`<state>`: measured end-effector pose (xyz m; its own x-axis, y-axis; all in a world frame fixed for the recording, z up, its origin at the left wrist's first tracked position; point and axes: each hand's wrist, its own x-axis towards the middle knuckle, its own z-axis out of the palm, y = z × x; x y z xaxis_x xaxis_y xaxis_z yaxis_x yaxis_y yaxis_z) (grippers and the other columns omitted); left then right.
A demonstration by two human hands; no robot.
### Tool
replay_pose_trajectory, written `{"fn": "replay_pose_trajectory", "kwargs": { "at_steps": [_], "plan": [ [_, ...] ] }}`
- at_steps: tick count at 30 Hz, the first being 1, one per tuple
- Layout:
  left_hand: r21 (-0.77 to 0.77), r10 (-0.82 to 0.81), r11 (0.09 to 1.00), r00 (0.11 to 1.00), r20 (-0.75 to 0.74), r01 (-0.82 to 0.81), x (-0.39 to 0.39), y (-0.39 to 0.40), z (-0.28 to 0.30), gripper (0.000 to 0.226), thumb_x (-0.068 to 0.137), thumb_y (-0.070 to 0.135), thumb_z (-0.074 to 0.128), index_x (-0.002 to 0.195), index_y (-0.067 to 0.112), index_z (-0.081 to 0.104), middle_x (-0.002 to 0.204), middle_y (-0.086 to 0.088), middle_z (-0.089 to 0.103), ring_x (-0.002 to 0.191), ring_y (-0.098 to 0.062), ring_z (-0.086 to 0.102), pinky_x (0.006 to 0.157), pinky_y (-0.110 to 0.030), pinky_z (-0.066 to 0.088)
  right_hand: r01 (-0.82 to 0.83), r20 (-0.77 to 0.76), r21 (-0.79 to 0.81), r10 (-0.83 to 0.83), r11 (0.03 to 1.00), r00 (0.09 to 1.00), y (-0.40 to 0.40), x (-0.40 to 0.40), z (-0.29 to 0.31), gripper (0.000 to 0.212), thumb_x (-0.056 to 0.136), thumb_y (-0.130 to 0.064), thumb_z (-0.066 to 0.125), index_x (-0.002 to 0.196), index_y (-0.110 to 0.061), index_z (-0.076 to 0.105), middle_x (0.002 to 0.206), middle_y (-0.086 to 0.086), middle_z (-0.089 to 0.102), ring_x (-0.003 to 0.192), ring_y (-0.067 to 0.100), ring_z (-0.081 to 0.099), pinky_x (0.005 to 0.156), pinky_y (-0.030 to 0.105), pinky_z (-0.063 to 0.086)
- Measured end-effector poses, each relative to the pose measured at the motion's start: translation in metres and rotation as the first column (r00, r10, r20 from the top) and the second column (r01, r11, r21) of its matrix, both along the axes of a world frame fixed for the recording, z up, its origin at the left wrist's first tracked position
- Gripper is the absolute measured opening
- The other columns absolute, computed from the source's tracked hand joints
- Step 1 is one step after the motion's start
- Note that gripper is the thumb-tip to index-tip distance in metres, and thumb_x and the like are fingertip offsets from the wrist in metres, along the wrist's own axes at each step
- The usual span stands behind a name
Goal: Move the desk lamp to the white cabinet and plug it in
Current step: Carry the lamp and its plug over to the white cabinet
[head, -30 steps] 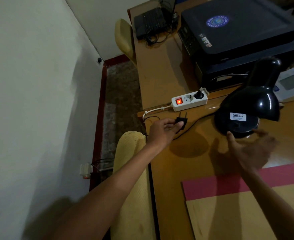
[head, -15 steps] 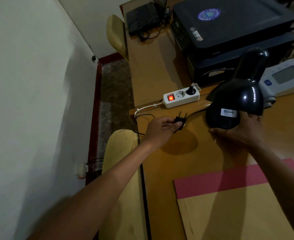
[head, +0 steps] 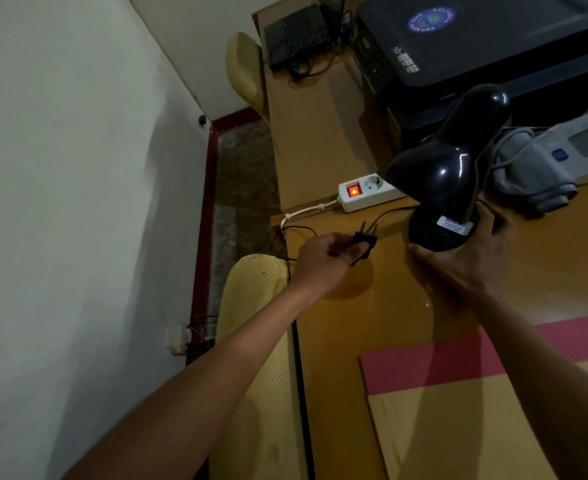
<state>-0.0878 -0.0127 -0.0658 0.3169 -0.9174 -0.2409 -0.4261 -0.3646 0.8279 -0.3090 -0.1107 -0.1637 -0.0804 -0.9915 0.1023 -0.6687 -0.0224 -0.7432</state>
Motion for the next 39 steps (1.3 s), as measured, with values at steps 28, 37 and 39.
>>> {"fn": "replay_pose_trajectory", "kwargs": {
  "at_steps": [28, 37, 39],
  "plan": [
    [-0.572, 0.394, 0.76, 0.919, 0.029, -0.308, 0.173, 0.083, 0.219, 0.022, 0.097, 0.031, 0.063, 0.112, 0.016, 0.066, 0.094, 0.006, 0.071, 0.076, 0.001, 0.068, 0.076, -0.018, 0.054, -0.251, -0.005, -0.147, 0.253, 0.957, 0.967, 0.065, 0.137, 0.197, 0.123, 0.048, -0.074, 0.082, 0.151, -0.028, 0.032, 0.148, 0.016, 0.03, 0.136, 0.039, 0.034, 0.103, 0.05, 0.046],
    [-0.597, 0.452, 0.721, 0.892, 0.019, -0.352, 0.244, 0.171, 0.26, 0.012, 0.093, 0.028, 0.068, 0.103, 0.021, 0.071, 0.089, 0.004, 0.074, 0.069, -0.005, 0.071, 0.064, -0.011, 0.051, -0.46, 0.067, -0.179, 0.477, 0.87, 0.876, 0.105, 0.24, 0.267, 0.123, 0.047, -0.075, 0.083, 0.15, -0.03, 0.034, 0.142, 0.009, 0.035, 0.131, 0.034, 0.038, 0.105, 0.048, 0.047],
    [-0.572, 0.45, 0.733, 0.893, 0.001, -0.369, 0.254, 0.204, 0.256, 0.011, 0.092, 0.029, 0.069, 0.101, 0.023, 0.071, 0.092, 0.001, 0.076, 0.07, -0.008, 0.073, 0.066, -0.017, 0.056, -0.514, 0.103, -0.144, 0.529, 0.846, 0.842, 0.128, 0.262, 0.274, 0.129, 0.043, -0.079, 0.081, 0.151, -0.028, 0.033, 0.143, 0.007, 0.036, 0.133, 0.032, 0.04, 0.107, 0.049, 0.047]
  ]
}}
